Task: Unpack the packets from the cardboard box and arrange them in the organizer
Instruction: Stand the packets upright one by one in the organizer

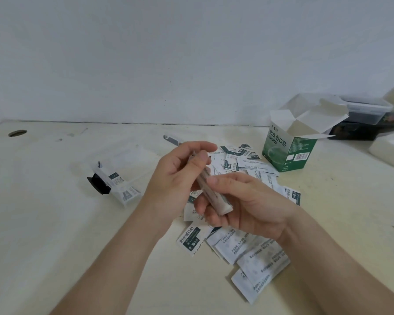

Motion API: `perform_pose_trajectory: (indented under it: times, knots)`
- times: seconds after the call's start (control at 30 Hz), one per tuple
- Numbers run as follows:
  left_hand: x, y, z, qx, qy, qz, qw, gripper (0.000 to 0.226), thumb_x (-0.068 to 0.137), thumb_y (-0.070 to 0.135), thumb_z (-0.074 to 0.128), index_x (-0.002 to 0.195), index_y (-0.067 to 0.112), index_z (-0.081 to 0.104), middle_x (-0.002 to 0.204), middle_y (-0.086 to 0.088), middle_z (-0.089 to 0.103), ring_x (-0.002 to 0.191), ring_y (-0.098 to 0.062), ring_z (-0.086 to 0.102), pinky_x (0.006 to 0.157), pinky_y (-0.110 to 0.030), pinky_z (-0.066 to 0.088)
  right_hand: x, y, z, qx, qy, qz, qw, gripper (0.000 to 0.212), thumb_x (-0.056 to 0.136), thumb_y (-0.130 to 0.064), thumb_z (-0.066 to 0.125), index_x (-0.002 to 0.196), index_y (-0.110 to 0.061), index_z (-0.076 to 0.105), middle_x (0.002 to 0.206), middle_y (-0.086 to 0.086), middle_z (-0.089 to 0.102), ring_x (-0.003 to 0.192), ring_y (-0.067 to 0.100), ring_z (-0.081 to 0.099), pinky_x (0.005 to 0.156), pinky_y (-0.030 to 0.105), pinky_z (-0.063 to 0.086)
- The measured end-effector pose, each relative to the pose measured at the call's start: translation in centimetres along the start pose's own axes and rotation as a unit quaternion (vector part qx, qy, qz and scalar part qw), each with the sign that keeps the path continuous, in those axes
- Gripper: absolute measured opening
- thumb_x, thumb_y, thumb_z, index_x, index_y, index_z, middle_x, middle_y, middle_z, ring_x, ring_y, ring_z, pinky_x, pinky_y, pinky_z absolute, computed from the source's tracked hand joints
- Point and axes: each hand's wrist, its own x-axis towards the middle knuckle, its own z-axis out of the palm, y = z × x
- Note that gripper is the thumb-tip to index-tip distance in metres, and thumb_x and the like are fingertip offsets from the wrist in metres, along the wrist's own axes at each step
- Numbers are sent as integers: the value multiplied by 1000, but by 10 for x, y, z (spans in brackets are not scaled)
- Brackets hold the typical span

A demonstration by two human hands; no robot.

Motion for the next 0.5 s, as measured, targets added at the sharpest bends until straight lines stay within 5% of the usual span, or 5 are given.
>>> perform_pose_trajectory:
  times: [0.07,0.17,0.23,0.33,0.5]
  knots:
    - [-1,1,-1,40,-11,29,999,35,82,38,62,117,31,60,96,3,58,93,-9,60,84,-25,50,1,-1,-1,29,28,-15,999,30,90,-30,60,103,-2,63,77,12,63,54,15,55,55,25,49]
    - [-5,1,1,185,-67,46,979,96,57,53,84,136,52,29,134,21,36,122,13,39,91,-3,37,1,-2,-3,56,58,-31,996,34,85,-33,63,104,-5,68,76,9,61,62,17,56,62,29,51]
    - [-7,-3,7,269,-87,57,957,116,50,50,87,138,60,12,135,37,16,131,6,33,96,-11,41,0,-3,-3,38,62,-30,997,30,88,-33,60,99,-7,70,76,7,62,67,18,55,65,31,49]
    - [-6,-10,9,309,-78,98,943,114,58,39,87,140,59,10,134,43,12,133,-16,39,98,-36,49,0,-2,2,12,67,-23,997,26,89,-30,56,91,-7,69,77,7,64,70,18,59,63,29,52]
    - [-6,-12,5,388,-63,165,905,86,64,45,66,141,42,28,141,18,24,125,-15,46,94,-36,50,0,-2,2,9,61,-17,998,30,92,-32,54,102,-6,66,83,9,67,78,21,61,69,32,52]
